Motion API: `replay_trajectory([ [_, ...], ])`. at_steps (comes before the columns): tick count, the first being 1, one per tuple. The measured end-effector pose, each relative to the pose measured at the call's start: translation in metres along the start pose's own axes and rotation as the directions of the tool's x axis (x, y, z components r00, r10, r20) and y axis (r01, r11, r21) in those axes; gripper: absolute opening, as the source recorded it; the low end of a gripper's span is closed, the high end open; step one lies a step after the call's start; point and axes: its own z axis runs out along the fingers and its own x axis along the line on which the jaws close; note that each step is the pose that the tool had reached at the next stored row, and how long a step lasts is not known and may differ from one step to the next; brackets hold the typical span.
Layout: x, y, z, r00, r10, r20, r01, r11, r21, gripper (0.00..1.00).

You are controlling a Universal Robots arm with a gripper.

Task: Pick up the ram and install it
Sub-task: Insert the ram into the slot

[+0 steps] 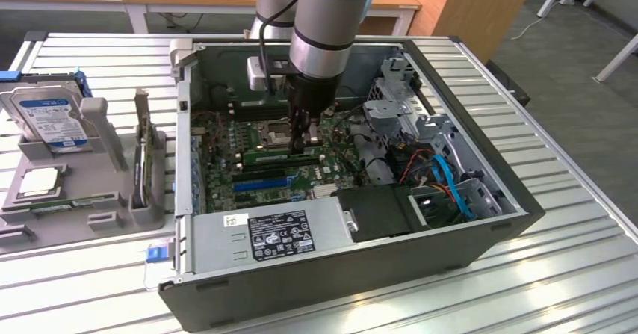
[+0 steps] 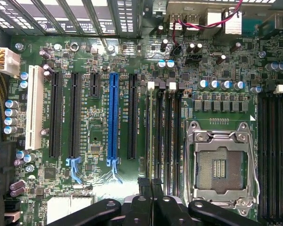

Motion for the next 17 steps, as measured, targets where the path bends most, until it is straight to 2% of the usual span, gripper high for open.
replay_trajectory([
  [17, -0.0003, 0.0000, 0.0016, 1.0000, 0.000, -0.0001, 0.000, 1.0000, 0.0000, 0.11],
])
